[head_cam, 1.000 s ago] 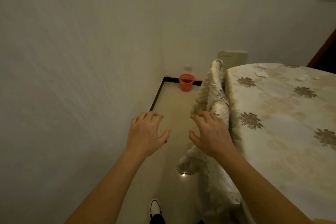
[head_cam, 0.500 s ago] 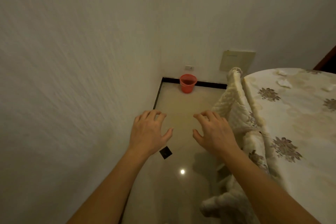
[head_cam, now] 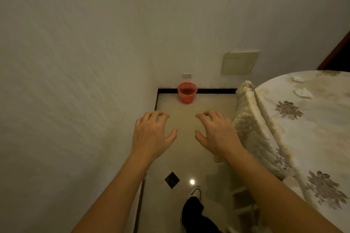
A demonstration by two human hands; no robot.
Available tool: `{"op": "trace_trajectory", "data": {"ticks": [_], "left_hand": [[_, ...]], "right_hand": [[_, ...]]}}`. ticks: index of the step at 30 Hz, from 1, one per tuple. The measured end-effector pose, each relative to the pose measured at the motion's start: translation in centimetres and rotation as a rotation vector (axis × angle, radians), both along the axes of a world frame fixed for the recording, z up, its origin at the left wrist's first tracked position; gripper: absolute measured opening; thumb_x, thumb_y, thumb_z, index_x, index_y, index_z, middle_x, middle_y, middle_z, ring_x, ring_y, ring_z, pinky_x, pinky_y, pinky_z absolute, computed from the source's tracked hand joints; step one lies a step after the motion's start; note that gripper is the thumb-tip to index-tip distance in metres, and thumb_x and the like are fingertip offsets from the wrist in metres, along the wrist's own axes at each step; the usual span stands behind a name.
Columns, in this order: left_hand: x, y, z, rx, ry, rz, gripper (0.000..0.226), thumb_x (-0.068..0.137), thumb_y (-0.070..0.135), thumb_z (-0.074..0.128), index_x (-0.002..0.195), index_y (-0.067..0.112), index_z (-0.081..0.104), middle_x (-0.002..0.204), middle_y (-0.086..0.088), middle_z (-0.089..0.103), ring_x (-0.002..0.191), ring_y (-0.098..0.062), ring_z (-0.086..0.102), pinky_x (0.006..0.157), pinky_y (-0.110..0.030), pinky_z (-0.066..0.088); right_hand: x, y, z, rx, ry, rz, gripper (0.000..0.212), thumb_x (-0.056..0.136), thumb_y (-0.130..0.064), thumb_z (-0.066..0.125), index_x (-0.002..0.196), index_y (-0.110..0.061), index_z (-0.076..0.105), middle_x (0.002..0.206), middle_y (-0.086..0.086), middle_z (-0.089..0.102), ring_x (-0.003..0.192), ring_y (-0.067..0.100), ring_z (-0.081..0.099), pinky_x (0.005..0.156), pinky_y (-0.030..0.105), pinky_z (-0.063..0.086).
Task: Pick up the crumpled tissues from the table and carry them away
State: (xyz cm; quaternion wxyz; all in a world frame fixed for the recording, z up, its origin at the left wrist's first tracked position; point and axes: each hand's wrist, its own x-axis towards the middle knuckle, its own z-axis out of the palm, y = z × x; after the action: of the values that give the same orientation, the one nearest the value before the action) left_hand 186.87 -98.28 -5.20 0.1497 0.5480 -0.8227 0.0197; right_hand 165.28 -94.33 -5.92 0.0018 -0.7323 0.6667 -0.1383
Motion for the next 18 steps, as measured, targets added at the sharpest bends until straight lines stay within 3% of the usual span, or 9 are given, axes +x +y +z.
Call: {"op": "trace_trajectory", "data": {"ticks": [9,18], "left_hand": [[-7.3,-17.7,1.2,-0.015,-0.008,-0.034,0.051,0.084,0.055,0.056,0.121,0.021,0.062,0.122,-0.001,0.061,0.111,-0.024,0.055,0.087,-0.041,0.047],[-13.4,-30.2,0.5,-0.021,0.045,-0.085,0.045,0.079,0.047,0.067,0.111,0.016,0.067,0.111,-0.005,0.065,0.101,-0.028,0.059,0.078,-0.042,0.05]], "right_hand": [[-7.1,-17.6,0.2,-0.037,-0.078,-0.054,0.049,0.082,-0.042,0.059,0.125,-0.018,0.058,0.112,0.006,0.062,0.103,0.027,0.057,0.08,0.041,0.05],[-13.0,-28.5,-0.6,-0.056,-0.117,-0.139,0.046,0.079,-0.036,0.068,0.12,-0.017,0.062,0.111,0.007,0.064,0.102,0.027,0.059,0.079,0.039,0.05]]}}
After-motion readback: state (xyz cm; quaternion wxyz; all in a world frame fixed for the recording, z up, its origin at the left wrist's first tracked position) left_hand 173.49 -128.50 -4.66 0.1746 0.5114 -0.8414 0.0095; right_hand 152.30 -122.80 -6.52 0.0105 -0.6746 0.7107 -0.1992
